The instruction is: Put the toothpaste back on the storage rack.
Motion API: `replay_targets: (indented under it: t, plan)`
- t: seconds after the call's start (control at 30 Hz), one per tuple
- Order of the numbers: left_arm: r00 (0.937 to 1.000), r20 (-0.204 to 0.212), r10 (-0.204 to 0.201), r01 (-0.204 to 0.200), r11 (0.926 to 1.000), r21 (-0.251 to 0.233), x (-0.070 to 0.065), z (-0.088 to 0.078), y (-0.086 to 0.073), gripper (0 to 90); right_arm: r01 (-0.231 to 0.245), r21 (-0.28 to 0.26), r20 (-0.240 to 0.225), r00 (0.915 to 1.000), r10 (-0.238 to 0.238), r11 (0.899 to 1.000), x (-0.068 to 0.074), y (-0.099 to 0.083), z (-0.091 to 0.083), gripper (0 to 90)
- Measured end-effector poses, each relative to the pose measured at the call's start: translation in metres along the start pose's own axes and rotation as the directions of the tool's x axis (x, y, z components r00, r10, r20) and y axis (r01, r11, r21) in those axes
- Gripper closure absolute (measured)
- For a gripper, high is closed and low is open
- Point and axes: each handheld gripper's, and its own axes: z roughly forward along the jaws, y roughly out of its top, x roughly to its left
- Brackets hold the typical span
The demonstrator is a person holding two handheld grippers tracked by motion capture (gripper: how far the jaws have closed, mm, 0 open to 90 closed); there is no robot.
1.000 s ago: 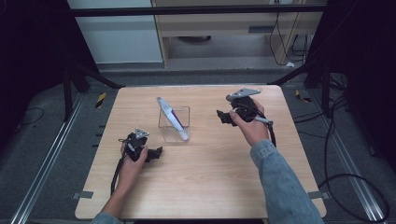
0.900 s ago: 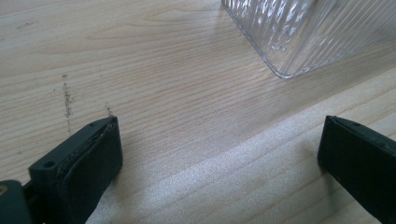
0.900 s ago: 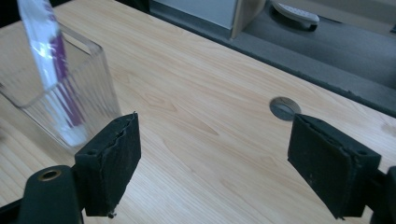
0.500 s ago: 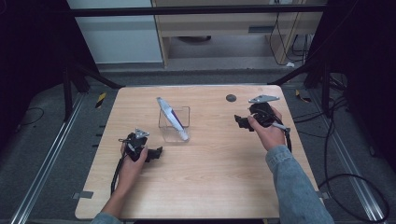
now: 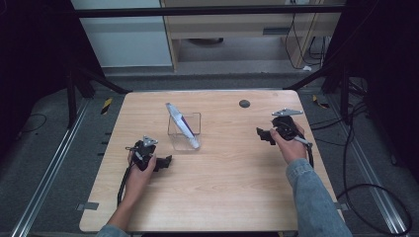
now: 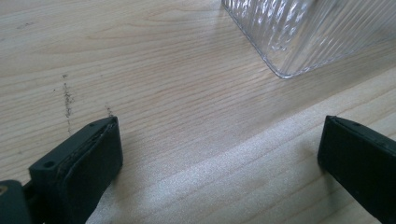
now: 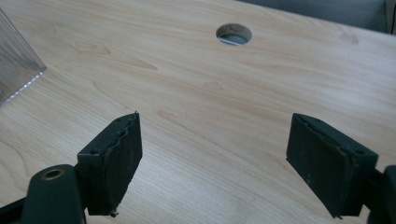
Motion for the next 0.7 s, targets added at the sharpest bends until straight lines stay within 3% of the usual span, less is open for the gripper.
replay_targets:
  t: [0.27, 0.47, 0.7]
  plan:
    - [1.0000, 0.001, -0.001, 0.001, 1.0000, 0.000, 0.000, 0.000, 0.000, 0.0, -0.058, 0.040, 0.010, 0.9983, 0.058, 0.998, -0.015, -0.026, 0.017, 18.2]
    - [1.0000, 0.001, -0.001, 0.001, 1.0000, 0.000, 0.000, 0.000, 0.000, 0.0, -0.108, 0.031, 0.021, 0.9940, 0.107, 0.994, -0.021, -0.036, 0.024, 18.2]
    - [1.0000, 0.001, -0.001, 0.001, 1.0000, 0.000, 0.000, 0.000, 0.000, 0.0, -0.131, 0.023, 0.038, 0.9908, 0.130, 0.991, -0.026, -0.041, 0.029, 18.2]
